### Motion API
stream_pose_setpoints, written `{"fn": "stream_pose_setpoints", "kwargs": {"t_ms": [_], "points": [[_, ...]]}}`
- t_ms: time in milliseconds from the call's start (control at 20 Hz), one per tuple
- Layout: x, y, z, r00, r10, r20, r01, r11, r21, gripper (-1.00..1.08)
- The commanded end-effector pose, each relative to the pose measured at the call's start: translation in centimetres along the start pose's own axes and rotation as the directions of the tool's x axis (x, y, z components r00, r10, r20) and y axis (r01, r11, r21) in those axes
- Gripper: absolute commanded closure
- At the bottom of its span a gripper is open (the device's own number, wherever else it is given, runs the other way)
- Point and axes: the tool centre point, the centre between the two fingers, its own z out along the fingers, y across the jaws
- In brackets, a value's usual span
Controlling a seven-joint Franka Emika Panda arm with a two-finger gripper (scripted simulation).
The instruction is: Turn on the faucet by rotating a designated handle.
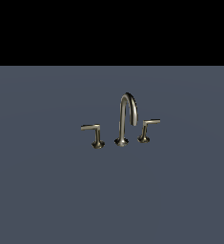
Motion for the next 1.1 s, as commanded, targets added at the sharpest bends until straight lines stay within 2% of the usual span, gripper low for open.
{"fn": "stream_pose_setpoints", "kwargs": {"t_ms": [0,500,800,1050], "points": [[0.0,0.0,0.0,1.0,0.0,0.0,0.0,1.0,0.0,1.08],[0.6,-1.0,1.6,0.998,0.056,0.001,-0.056,0.998,-0.002,1.08],[1.7,-2.4,4.2,0.99,0.142,0.001,-0.142,0.99,-0.004,1.08],[3.1,-4.0,7.3,0.97,0.244,0.002,-0.244,0.97,-0.007,1.08]]}}
